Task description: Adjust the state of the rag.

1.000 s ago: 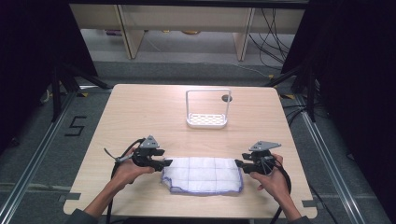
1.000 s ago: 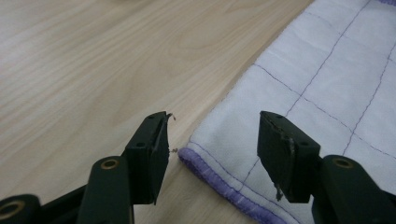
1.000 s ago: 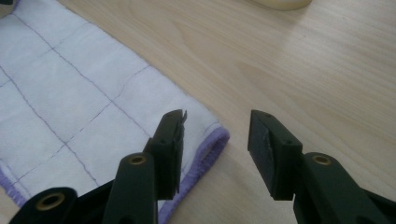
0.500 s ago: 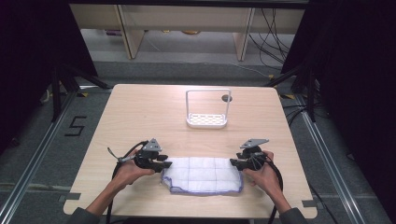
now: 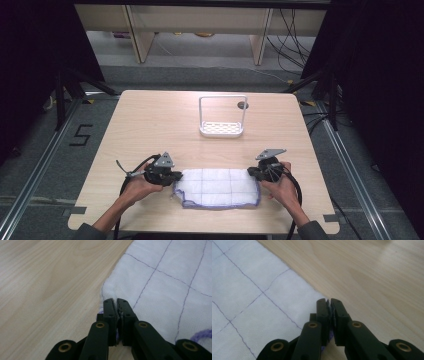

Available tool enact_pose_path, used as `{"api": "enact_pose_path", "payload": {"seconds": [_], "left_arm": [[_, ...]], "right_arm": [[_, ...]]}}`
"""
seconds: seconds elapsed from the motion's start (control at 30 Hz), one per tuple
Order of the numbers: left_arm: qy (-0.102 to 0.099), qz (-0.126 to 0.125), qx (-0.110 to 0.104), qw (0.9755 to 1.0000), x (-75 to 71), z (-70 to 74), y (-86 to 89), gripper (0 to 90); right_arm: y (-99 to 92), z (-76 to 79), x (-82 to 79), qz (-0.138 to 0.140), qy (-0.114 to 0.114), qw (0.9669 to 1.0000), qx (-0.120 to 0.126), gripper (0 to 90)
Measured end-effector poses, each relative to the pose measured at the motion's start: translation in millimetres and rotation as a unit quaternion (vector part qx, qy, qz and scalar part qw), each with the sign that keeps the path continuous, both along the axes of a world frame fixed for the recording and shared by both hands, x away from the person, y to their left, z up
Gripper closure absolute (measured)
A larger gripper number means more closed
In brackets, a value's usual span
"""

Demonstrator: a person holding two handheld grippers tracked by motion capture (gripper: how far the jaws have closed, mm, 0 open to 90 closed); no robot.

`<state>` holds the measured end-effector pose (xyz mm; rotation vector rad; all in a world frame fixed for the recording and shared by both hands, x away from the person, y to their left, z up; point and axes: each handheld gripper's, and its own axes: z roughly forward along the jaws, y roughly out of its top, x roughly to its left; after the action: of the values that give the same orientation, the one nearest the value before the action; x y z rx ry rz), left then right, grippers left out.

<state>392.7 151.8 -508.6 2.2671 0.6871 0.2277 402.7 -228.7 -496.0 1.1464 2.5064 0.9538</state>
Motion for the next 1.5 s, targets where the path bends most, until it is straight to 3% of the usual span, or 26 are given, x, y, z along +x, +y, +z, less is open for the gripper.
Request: {"api": "enact_pose_path", "payload": {"seconds": [0.13,0.37,0.4,0.47,0.5,0.53,0.63,0.7,0.73,0.77,0.8,0.83,0.87,1.1,1.2,1.37,1.5], "left_arm": [[-0.004,-0.007,-0.001,1.0,-13.1,3.2,3.1,85.9],[-0.004,-0.015,-0.017,0.9997,-41.6,4.8,6.2,85.8],[-0.004,-0.015,-0.021,0.9997,-45.0,4.3,5.5,85.8],[-0.007,-0.026,-0.02,0.9994,-52.8,3.4,3.7,85.8],[-0.002,-0.022,-0.028,0.9994,-57.6,2.5,1.7,85.8],[-0.004,-0.032,-0.023,0.9992,-60.4,3.2,1.5,85.8],[-0.003,-0.033,-0.037,0.9988,-71.2,3.3,-3.7,85.8],[-0.007,-0.05,-0.027,0.9984,-76.7,4.9,-6.5,85.9],[-0.003,-0.051,-0.037,0.998,-80.1,4.5,-9.4,85.8],[-0.007,-0.059,-0.032,0.9977,-81.0,4.5,-10.5,85.8],[-0.008,-0.064,-0.033,0.9974,-83.7,4.3,-13.7,85.7],[-0.007,-0.066,-0.037,0.9971,-85.5,3.7,-16.7,85.7],[-0.007,-0.07,-0.037,0.9968,-85.8,3.9,-18.2,85.7],[-0.013,-0.081,-0.046,0.9956,-88.1,2.6,-38.3,85.5],[-0.015,-0.089,-0.05,0.9946,-90.1,0.8,-48.7,85.4],[-0.021,-0.108,-0.046,0.9929,-95.4,1.0,-66.9,85.1],[-0.015,-0.114,-0.047,0.9922,-97.7,-0.4,-77.5,84.7]], "right_arm": [[2.5,7.2,7.0,-0.001,0.001,1.0,0.009,86.2],[14.7,13.2,31.4,0.026,-0.017,0.9995,-0.001,86.2],[18.2,15.2,35.6,0.025,-0.008,0.9997,0.0,86.2],[22.8,17.0,44.0,0.036,-0.013,0.9993,-0.003,86.2],[26.8,18.6,46.6,0.029,0.001,0.9996,0.005,86.2],[29.1,19.0,52.5,0.041,-0.01,0.9991,0.002,86.2],[40.5,20.7,64.5,0.054,-0.014,0.9984,-0.006,86.2],[50.2,22.7,70.7,0.062,-0.009,0.998,-0.009,86.2],[54.1,22.5,74.9,0.068,-0.013,0.9974,-0.017,86.2],[59.8,25.1,76.6,0.053,0.002,0.9983,-0.023,86.3],[62.4,26.8,79.6,0.064,0.002,0.9975,-0.031,86.2],[67.9,26.9,86.0,0.089,-0.006,0.9958,-0.02,86.2],[71.6,29.5,89.9,0.095,0.004,0.9952,-0.021,86.2],[97.8,32.5,115.0,0.13,-0.009,0.991,-0.029,86.2],[109.1,30.9,120.7,0.139,-0.001,0.9895,-0.04,86.1],[125.6,24.1,124.1,0.151,-0.001,0.988,-0.034,86.0],[136.4,18.7,124.9,0.162,0.004,0.9862,-0.036,85.9]]}}
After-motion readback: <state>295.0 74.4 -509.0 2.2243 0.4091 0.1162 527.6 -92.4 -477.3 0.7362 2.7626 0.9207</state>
